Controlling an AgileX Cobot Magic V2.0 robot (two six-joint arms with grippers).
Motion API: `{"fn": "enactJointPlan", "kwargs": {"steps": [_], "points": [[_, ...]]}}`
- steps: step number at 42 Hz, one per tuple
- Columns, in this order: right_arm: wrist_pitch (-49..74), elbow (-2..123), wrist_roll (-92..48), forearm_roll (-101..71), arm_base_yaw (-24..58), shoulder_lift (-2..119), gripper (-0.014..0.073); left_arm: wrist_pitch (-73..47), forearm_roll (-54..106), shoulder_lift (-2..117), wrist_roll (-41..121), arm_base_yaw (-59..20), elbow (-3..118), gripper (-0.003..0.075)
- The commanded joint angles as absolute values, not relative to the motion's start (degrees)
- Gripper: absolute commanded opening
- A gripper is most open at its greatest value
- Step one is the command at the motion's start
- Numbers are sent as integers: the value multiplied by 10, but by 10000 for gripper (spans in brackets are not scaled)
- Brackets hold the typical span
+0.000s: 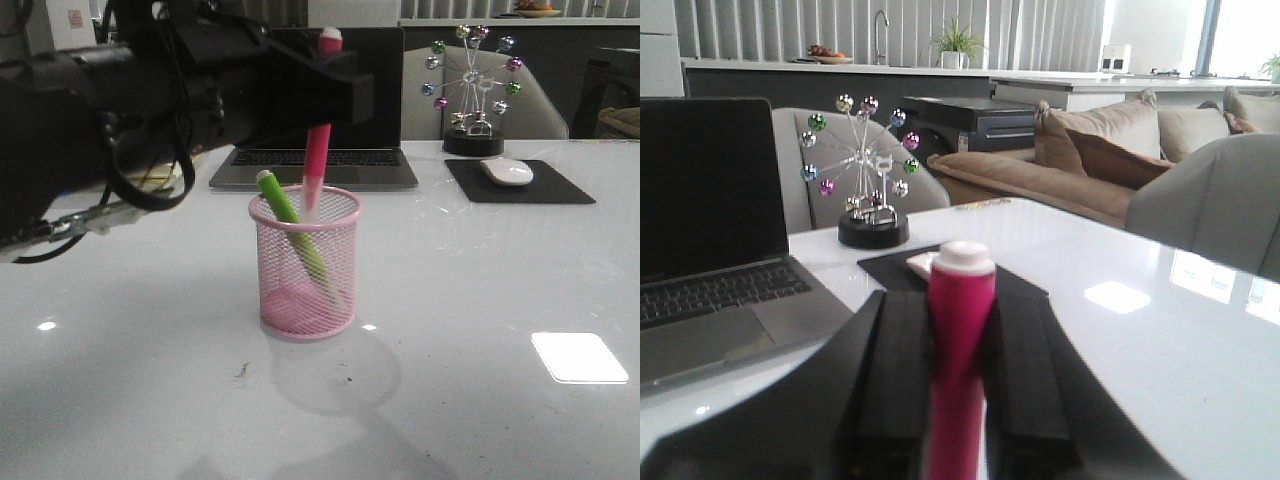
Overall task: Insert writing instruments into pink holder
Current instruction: 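Lift the pink marker and lower it into the pink holder, then open the left gripper and withdraw it upward from the holder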
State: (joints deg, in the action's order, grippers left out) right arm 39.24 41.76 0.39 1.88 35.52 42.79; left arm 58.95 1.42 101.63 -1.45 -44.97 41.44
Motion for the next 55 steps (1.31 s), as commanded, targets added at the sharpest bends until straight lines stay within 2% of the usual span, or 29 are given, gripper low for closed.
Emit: {"fn": "enactJointPlan", "kwargs": {"steps": [1, 11, 15, 19, 22, 28, 41, 50, 55], "points": [[355, 432, 0, 20, 355, 425, 488, 652, 17, 1007, -19, -453, 431, 92], [355, 432, 0, 20, 355, 425, 488, 652, 20, 1037, -19, -451, 431, 110], [355, 432, 0, 20, 355, 425, 488, 649, 20, 1039, -19, -451, 431, 186], [355, 432, 0, 20, 355, 425, 488, 646, 21, 1039, -19, -451, 431, 320], [355, 432, 0, 20, 355, 425, 488, 646, 27, 1039, -19, -451, 431, 384], [355, 432, 0, 20, 355, 425, 488, 601, 36, 1023, -19, -446, 431, 401], [355, 432, 0, 20, 355, 425, 488, 332, 30, 856, 18, -415, 435, 401], [355, 432, 0, 20, 355, 425, 488, -72, 25, 728, 48, -405, 528, 401], [355, 432, 0, 20, 355, 425, 488, -226, -5, 681, 48, -405, 576, 401]]}}
